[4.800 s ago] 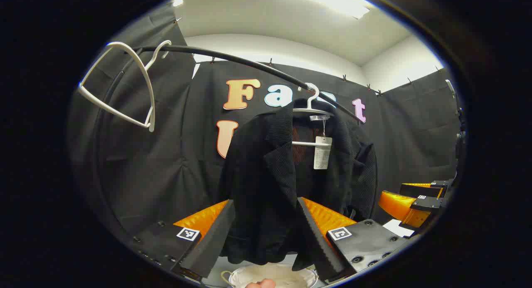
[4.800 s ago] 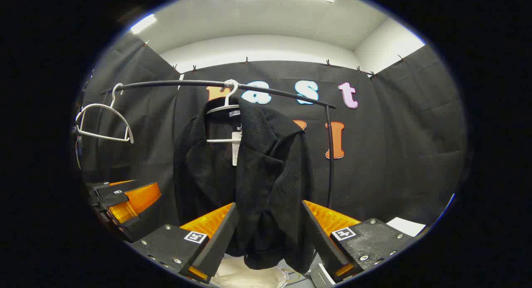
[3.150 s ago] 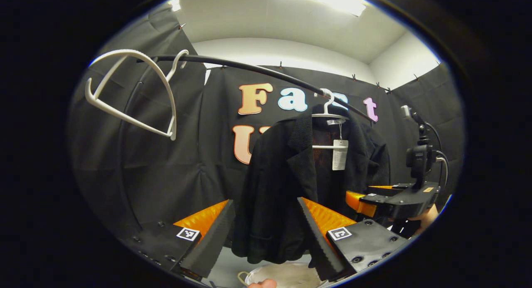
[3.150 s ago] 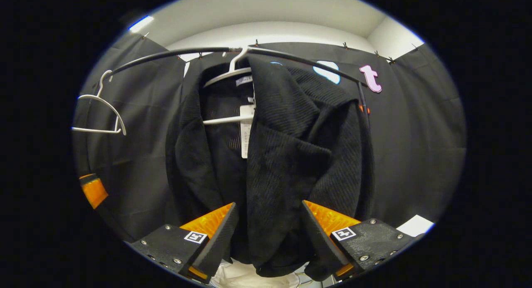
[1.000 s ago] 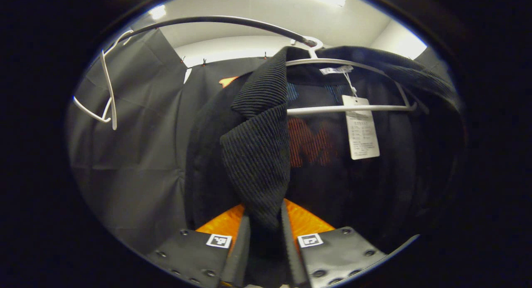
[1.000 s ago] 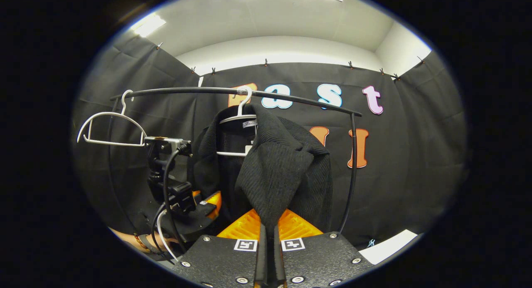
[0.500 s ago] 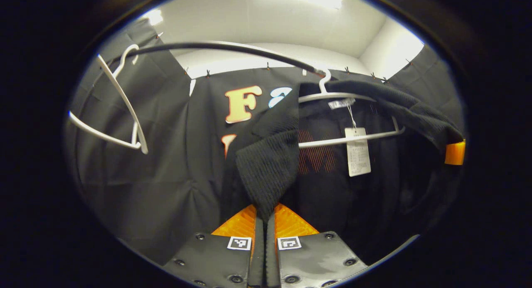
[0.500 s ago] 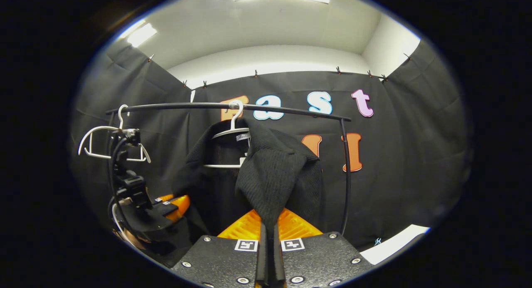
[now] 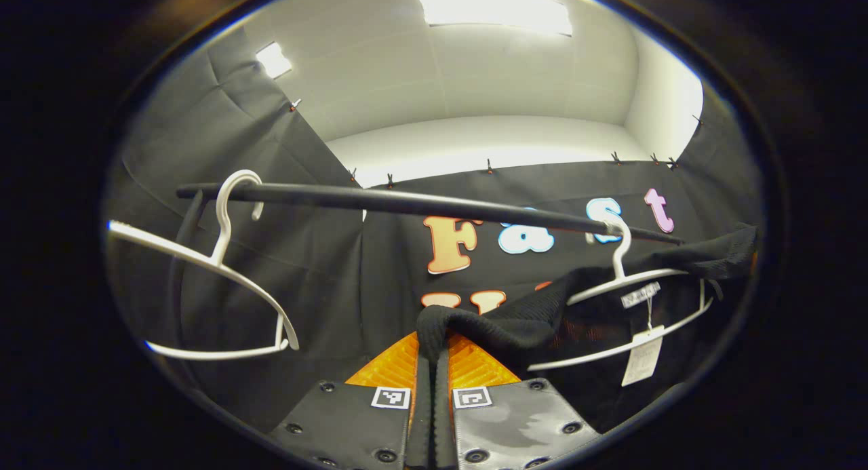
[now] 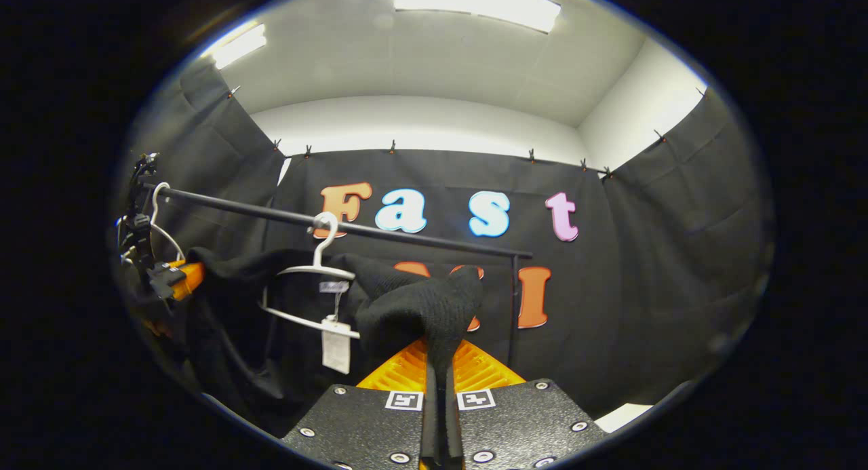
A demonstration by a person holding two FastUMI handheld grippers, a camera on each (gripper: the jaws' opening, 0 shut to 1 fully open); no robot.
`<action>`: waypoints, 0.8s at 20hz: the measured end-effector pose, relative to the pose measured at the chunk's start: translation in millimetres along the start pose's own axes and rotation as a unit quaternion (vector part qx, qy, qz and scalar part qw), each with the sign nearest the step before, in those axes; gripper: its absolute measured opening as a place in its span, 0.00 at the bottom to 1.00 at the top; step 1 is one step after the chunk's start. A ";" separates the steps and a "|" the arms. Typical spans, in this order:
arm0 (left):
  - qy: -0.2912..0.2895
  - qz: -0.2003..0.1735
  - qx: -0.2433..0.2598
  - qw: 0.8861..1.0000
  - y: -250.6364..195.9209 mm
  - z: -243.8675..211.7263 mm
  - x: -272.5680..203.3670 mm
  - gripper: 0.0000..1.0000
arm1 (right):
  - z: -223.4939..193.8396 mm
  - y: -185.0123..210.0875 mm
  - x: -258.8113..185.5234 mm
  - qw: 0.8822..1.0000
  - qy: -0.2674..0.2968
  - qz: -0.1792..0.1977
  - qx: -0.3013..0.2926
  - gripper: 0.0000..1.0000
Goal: Grasp the clothes on the hanger with both hands and then place them into the laundry hamper below.
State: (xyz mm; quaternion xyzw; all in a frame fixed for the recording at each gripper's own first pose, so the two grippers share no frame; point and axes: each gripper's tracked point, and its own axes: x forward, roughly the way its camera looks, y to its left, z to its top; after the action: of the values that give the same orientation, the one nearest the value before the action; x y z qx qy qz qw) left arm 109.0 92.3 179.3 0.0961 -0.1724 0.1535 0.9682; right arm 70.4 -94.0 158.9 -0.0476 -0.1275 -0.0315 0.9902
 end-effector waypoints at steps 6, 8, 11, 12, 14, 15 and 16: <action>-0.008 0.025 0.010 1.000 16.2 15.0 37.0 0.09 | 7.1 -44.6 72.5 0.999 0.012 -0.031 -0.022 0.04; -0.014 0.029 0.013 0.999 16.5 16.5 43.6 0.09 | -9.2 -51.0 97.8 0.999 0.025 -0.029 -0.020 0.04; -0.012 0.035 0.025 0.999 21.5 8.4 47.5 0.09 | -48.1 -51.8 120.7 0.998 0.051 -0.022 -0.014 0.00; -0.009 0.039 0.030 0.999 24.4 3.5 48.6 0.09 | -63.2 -50.1 124.0 0.998 0.059 -0.019 -0.010 0.04; 0.001 0.048 0.035 0.998 29.8 -10.9 50.5 0.09 | -92.2 -47.0 124.8 0.997 0.073 -0.015 -0.003 0.04; 0.007 0.052 0.036 0.998 31.5 -20.0 53.4 0.09 | -106.8 -43.7 121.7 0.997 0.081 -0.011 0.000 0.04; 0.011 0.054 0.034 0.998 31.9 -27.1 54.1 0.09 | -121.3 -41.1 117.0 0.996 0.090 -0.008 0.004 0.04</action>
State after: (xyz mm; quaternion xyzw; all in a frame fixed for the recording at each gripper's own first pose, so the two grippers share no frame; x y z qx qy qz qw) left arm 155.0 142.9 178.2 0.1179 -0.1610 0.2123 0.9566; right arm 210.5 -153.2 75.6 -0.0397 -0.0380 -0.0432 0.9976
